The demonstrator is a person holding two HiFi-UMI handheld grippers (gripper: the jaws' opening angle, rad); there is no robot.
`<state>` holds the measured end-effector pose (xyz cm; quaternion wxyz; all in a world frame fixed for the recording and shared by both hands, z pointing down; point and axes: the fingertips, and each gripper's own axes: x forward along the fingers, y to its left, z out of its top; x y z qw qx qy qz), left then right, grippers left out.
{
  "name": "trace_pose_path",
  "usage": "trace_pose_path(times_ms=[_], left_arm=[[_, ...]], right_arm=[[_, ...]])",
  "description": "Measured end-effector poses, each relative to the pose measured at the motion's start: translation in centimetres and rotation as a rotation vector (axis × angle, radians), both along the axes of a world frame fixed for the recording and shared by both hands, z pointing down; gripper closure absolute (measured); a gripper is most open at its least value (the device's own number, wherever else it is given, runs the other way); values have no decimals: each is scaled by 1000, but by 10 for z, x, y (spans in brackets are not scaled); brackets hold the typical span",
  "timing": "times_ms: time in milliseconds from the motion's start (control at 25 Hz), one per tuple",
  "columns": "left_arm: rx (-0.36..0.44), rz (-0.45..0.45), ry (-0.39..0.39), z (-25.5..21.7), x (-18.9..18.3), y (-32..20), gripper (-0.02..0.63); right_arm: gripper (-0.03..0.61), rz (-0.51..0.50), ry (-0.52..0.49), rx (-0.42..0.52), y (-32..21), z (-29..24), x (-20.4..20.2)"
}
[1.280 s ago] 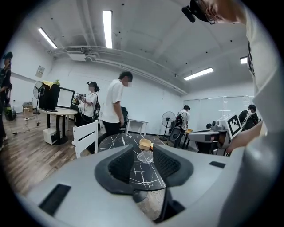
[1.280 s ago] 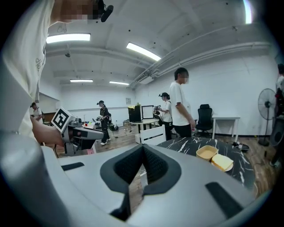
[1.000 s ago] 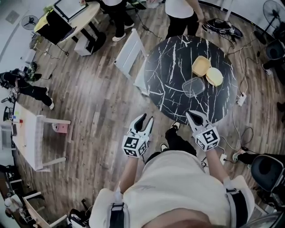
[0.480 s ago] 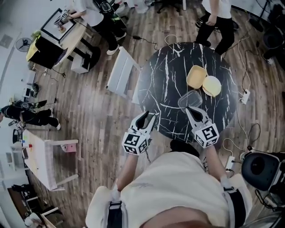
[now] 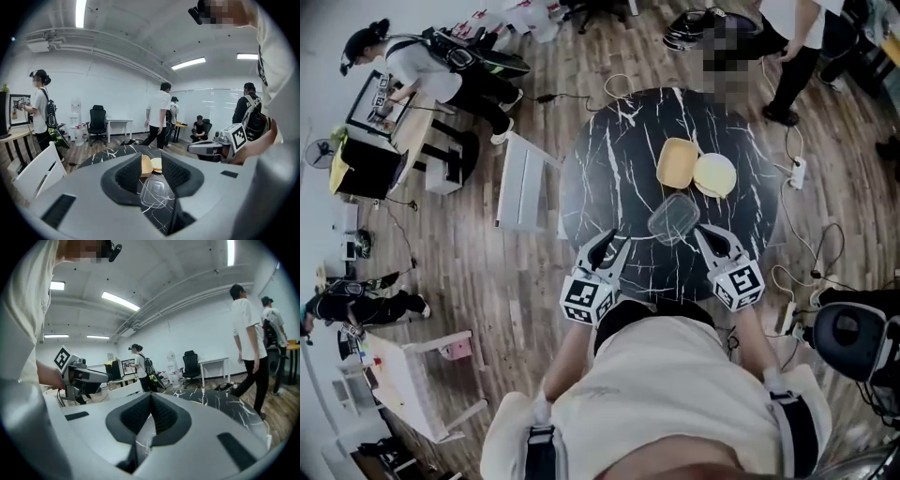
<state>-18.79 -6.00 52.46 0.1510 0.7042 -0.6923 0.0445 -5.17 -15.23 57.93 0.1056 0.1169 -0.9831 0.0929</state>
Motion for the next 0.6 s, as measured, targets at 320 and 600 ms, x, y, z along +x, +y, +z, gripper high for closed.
trace_pose_path(times_ms=[320,600], left_arm=[[-3,126,36,6,12,-30,466],[18,256,43,-4,6,-51,466]], right_arm=[[572,133,11,6,-10,-2,21],[572,279,22,19,-1,-19,33]])
